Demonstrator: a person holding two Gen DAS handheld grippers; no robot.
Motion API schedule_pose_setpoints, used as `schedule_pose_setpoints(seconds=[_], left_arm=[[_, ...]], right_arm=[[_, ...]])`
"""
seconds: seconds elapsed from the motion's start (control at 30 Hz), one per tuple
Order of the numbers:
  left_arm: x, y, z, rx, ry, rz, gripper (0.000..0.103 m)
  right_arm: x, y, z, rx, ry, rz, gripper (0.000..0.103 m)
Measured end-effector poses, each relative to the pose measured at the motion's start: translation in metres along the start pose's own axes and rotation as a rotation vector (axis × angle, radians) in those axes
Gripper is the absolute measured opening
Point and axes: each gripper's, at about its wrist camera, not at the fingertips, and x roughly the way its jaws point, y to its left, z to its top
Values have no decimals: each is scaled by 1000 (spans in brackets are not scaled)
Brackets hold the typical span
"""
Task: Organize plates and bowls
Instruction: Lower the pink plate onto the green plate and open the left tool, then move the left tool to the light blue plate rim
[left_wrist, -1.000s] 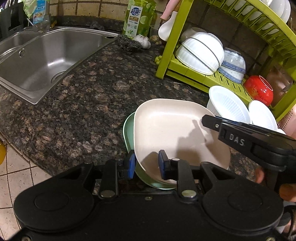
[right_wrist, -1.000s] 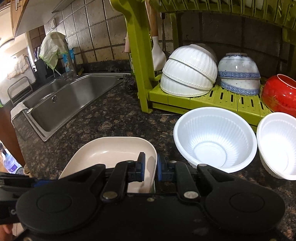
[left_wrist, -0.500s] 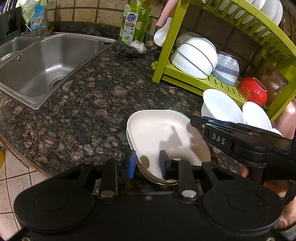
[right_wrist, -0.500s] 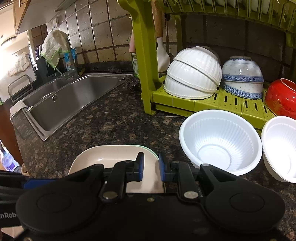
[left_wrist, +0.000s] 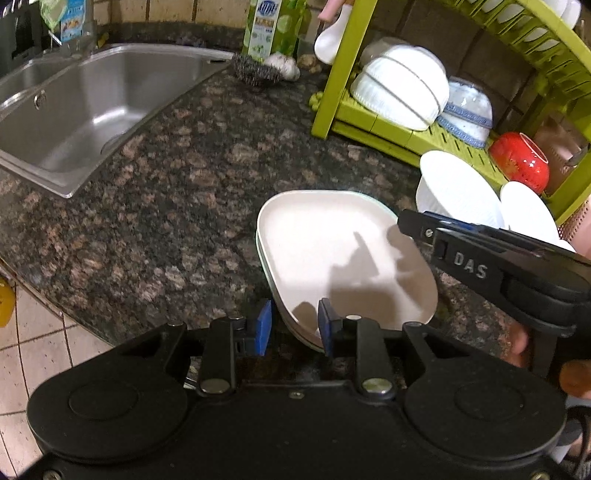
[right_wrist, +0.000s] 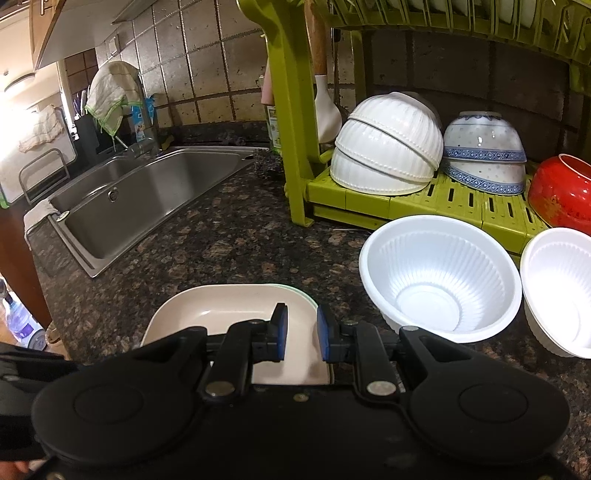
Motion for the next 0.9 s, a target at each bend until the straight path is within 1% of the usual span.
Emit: schedule_pose_setpoints(seconds=[0.07,0.2,0.27,0.37,0.4,0.5,0.6,0.7,0.83,0.9], left_arm=[[2,3,0,-13,8,-3,36],[6,5,1,-22,14,26,36],[8,6,1,-25,18,29,36],[11,4,0,-15,21,42,37],[12,3,0,-7,21,52,40],[16,2,-1,2,20,80,40],[13,3,0,-14,17,76,39],[2,1,1,-24,-28,66,39],[-14,-10,0,-7,-118,99,39],[-19,-19,-1,16,-146,101,39]], right_arm=[[-3,0,-1,-1,-2,7,20],[-9,-1,-2,-1,-12,17,20],[-13,-1,-3,3,-16,22,20],[-20,-2,-5,4,-23,26,20],[-22,-2,-6,5,-26,26,20],[-31,-6,-8,12,-35,26,20],[-43,-12,-11,18,-49,21,20],[-58,-19,-14,19,-69,9,20],[-79,-34,-20,28,-93,-17,20],[-89,-44,-23,36,-103,-34,20]])
